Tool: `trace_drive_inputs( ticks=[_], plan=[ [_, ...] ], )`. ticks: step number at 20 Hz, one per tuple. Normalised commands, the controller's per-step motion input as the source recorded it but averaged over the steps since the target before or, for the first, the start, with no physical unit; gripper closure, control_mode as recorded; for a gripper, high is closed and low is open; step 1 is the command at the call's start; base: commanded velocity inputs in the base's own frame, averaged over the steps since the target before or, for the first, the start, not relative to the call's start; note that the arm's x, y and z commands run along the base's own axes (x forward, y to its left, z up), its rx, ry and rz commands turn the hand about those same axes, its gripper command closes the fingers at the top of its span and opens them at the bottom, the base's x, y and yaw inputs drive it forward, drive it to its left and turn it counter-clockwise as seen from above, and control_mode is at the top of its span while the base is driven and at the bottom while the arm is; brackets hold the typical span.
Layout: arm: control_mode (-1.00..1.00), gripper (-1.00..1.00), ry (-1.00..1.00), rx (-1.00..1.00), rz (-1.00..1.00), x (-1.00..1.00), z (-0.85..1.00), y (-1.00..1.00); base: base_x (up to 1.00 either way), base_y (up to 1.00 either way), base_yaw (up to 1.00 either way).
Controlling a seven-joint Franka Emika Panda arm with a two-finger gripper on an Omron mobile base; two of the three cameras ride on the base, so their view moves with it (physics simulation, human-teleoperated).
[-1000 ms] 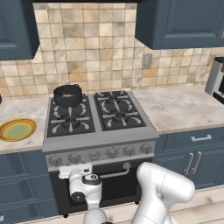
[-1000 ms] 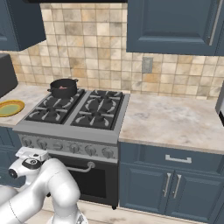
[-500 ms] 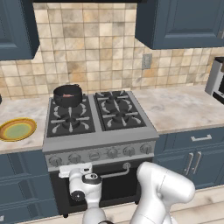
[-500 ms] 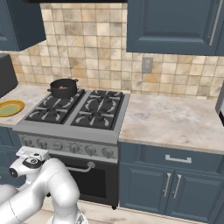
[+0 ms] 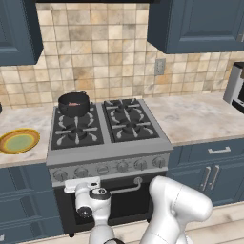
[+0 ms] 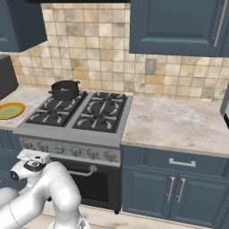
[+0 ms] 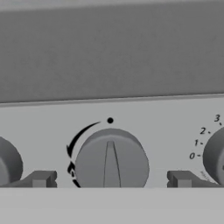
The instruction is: Retrieve the frozen meat and place it in the pot on a burner. Then turn the burner on.
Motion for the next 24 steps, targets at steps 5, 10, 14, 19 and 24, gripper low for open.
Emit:
trace_drive_inputs(
  ticks=[5,10,14,19,24],
  plan=[
    [-1.0,-1.0,0.0,0.0,0.0,0.04,-0.03,0.0,0.0,0.0,0.0],
    [-1.0,-1.0,0.0,0.0,0.0,0.07,-0.07,0.0,0.0,0.0,0.0],
    [-1.0,-1.0,0.0,0.0,0.0,0.07,-0.08,0.0,0.0,0.0,0.0],
    [-1.0,-1.0,0.0,0.0,0.0,0.08,-0.05,0.0,0.0,0.0,0.0],
    [-1.0,-1.0,0.0,0.0,0.0,0.11,-0.02,0.0,0.0,0.0,0.0]
  ],
)
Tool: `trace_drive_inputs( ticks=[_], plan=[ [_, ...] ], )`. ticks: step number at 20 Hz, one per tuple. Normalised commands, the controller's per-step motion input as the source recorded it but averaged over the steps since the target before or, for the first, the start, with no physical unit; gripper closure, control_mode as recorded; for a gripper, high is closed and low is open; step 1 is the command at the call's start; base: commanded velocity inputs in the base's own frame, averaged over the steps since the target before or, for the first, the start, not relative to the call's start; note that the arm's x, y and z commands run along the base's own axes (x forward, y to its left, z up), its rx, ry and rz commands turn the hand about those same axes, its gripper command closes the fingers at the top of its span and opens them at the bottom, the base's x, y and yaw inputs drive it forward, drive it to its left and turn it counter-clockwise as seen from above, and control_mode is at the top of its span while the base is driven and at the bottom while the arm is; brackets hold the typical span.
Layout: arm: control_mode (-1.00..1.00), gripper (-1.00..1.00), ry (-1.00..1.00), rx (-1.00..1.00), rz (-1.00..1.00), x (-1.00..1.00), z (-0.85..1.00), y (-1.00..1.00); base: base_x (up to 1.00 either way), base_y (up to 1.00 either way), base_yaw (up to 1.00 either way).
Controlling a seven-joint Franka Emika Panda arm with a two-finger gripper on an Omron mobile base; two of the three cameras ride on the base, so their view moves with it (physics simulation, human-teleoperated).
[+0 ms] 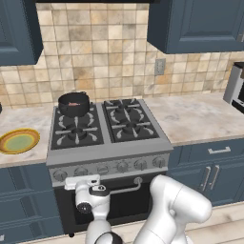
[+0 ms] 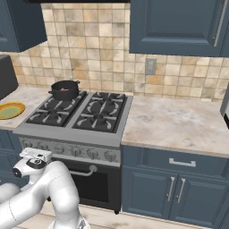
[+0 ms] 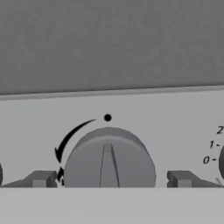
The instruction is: Retrieve the frozen meat and place it in the pot on a burner. Then turn the burner on.
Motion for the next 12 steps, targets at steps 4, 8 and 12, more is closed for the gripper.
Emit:
trace_drive_inputs(
  ticks=[4,8,12],
  plan=[
    [-1.0,-1.0,0.0,0.0,0.0,0.02,0.0,0.0,0.0,0.0,0.0],
    [-1.0,-1.0,0.0,0.0,0.0,0.0,0.0,0.0,0.0,0.0,0.0],
    [-1.0,1.0,0.0,0.0,0.0,0.0,0.0,0.0,0.0,0.0,0.0]
  ],
)
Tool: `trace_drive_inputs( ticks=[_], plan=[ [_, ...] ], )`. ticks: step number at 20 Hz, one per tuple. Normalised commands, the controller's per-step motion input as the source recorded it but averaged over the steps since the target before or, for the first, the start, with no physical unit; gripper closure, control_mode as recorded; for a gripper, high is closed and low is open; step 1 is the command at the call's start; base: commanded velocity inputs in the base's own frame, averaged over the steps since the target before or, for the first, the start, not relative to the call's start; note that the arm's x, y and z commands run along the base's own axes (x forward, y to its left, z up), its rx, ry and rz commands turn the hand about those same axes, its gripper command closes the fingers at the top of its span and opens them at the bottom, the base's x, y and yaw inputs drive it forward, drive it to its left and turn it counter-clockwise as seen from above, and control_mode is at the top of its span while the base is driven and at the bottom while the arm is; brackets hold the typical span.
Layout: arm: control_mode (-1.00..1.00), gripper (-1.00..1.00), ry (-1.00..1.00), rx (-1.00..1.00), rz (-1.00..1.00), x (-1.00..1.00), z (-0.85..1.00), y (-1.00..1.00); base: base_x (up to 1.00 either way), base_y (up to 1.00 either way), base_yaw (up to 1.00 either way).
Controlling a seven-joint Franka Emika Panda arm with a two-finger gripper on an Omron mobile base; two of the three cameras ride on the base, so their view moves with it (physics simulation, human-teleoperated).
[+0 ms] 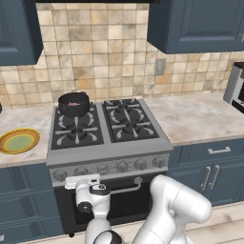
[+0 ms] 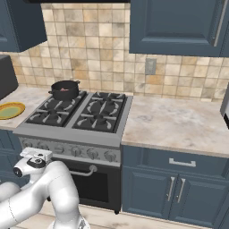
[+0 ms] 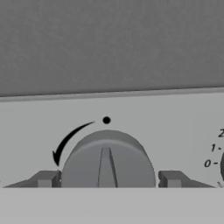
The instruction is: Retrieve the frozen meat and place it in the pot on a burner. Then turn the burner on.
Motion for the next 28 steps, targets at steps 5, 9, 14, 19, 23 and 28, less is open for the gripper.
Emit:
trace_drive_inputs(
  ticks=[5,9,14,19,23,28],
  plan=[
    [-1.0,1.0,0.0,0.0,0.0,0.0,0.0,0.0,0.0,0.0,0.0],
    [-1.0,1.0,0.0,0.0,0.0,0.0,0.0,0.0,0.0,0.0,0.0],
    [-1.0,1.0,0.01,-0.07,0.0,0.0,-0.02,0.0,0.0,0.0,0.0],
    [-1.0,1.0,0.0,-0.17,0.07,0.0,-0.02,0.0,0.0,0.0,0.0],
    [-1.0,1.0,0.0,-0.17,0.11,0.05,0.0,0.0,0.0,0.0,0.0],
    [-1.0,1.0,0.0,-0.18,0.09,0.07,-0.03,0.0,0.0,0.0,0.0]
  ],
)
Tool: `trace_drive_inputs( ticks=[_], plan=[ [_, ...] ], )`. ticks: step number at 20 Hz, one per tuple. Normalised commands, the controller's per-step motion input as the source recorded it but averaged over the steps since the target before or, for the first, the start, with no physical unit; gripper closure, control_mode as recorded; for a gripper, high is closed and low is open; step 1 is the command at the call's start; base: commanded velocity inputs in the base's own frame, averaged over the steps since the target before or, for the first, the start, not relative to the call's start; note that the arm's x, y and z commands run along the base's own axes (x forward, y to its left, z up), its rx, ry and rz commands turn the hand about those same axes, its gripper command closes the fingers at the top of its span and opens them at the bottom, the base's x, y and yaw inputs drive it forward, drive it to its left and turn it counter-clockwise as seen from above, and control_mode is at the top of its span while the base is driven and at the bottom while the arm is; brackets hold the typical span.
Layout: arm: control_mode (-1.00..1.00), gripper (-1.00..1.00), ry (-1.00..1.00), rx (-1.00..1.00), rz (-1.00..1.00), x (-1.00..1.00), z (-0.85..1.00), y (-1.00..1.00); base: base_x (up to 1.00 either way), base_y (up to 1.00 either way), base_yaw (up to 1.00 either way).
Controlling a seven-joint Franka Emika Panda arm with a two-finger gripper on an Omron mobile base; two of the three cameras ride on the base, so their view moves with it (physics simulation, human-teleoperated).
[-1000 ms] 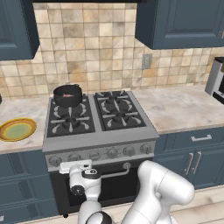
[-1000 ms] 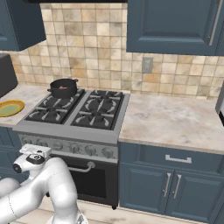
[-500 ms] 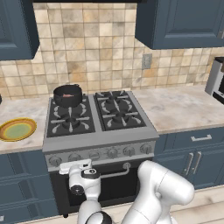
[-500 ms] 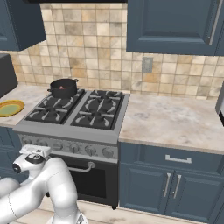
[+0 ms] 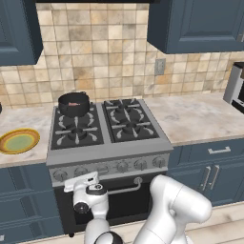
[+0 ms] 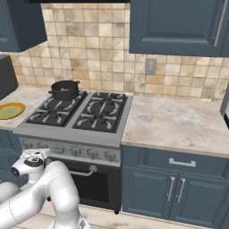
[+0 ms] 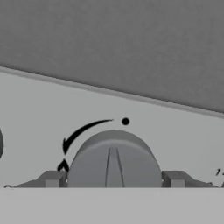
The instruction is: Retrieve the frozen meat and place it in the pot on a burner. Then turn the burner on.
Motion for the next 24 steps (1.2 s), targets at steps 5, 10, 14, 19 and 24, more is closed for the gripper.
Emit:
trace_drive_inputs(
  ticks=[5,10,14,19,24],
  plan=[
    [-1.0,1.0,0.0,-0.14,0.09,0.06,-0.06,-0.05,0.0,0.0,0.0],
    [-1.0,1.0,0.0,-0.11,0.09,0.1,-0.18,-0.2,0.0,0.0,0.0],
    [-1.0,1.0,0.0,-0.08,0.09,0.04,-0.18,-0.33,0.0,0.0,0.0],
    [-1.0,1.0,0.0,-0.09,0.08,0.05,-0.2,-0.34,0.0,0.0,0.0],
    [-1.0,1.0,0.0,-0.09,0.08,0.04,-0.23,-0.28,0.0,0.0,0.0]
  ],
)
